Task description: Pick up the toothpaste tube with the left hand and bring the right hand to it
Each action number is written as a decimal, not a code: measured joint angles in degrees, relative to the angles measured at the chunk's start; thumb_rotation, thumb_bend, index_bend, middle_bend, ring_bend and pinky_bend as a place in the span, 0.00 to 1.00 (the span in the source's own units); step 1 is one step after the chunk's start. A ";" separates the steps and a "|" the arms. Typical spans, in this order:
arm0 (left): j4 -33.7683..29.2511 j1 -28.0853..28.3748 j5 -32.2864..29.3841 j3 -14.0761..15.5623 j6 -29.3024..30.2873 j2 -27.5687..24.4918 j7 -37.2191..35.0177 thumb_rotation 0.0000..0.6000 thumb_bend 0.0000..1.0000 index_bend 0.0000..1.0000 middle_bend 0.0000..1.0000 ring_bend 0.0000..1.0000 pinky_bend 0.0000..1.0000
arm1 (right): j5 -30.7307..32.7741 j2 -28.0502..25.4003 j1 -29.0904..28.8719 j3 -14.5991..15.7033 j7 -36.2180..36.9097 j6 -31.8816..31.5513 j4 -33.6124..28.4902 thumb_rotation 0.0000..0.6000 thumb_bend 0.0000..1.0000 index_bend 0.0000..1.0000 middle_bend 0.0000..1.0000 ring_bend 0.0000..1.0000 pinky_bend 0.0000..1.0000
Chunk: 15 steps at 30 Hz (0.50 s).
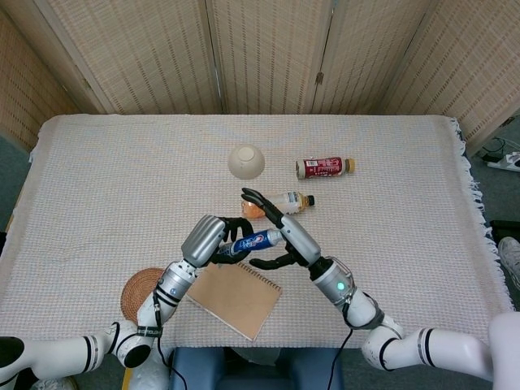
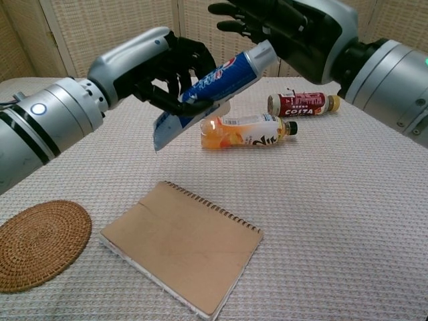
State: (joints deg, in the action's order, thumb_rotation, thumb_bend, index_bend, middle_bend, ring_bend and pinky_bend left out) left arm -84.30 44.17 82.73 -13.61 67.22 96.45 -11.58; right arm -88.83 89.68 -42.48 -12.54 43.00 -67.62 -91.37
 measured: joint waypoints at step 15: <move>6.62 -0.59 3.19 3.04 -0.02 -2.04 -0.65 1.00 0.81 0.78 0.79 0.68 0.65 | -0.77 -8.41 2.01 0.36 -2.56 -1.47 -2.89 0.47 0.21 0.00 0.00 0.00 0.00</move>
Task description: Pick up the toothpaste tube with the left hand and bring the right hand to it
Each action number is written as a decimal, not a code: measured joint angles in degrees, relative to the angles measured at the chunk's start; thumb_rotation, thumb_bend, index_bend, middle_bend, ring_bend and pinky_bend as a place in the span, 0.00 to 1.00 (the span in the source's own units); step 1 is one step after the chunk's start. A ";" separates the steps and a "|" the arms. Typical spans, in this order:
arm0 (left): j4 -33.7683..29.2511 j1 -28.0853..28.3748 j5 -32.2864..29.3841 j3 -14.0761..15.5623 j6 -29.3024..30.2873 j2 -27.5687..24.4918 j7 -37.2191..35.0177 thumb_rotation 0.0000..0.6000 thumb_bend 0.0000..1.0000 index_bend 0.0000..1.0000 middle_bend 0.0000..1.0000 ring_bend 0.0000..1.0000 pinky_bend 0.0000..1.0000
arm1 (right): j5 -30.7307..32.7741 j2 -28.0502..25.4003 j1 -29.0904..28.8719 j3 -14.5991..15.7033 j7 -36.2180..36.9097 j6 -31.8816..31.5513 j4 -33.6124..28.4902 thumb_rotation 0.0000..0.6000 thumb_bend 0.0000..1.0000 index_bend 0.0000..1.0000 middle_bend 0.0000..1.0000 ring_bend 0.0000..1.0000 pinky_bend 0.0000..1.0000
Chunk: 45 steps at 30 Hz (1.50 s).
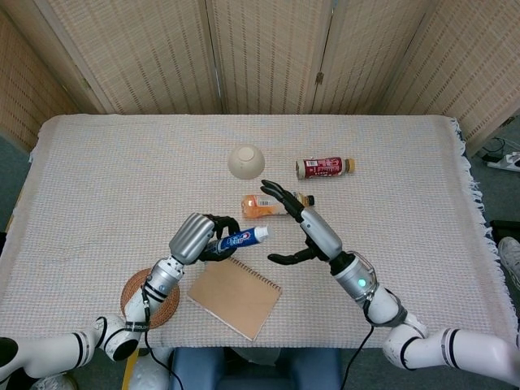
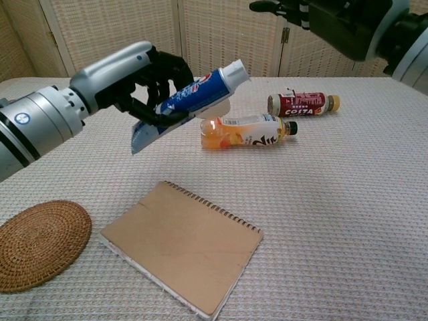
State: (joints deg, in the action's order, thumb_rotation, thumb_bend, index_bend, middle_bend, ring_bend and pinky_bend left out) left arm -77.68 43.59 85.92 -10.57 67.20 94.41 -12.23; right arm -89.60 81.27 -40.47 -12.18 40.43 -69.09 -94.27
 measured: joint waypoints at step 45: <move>-19.14 -20.40 -15.27 2.93 11.93 -26.40 22.03 1.00 0.38 0.27 0.27 0.21 0.22 | 5.72 -23.59 26.85 11.20 -35.04 -15.29 -4.29 1.00 0.21 0.00 0.00 0.00 0.00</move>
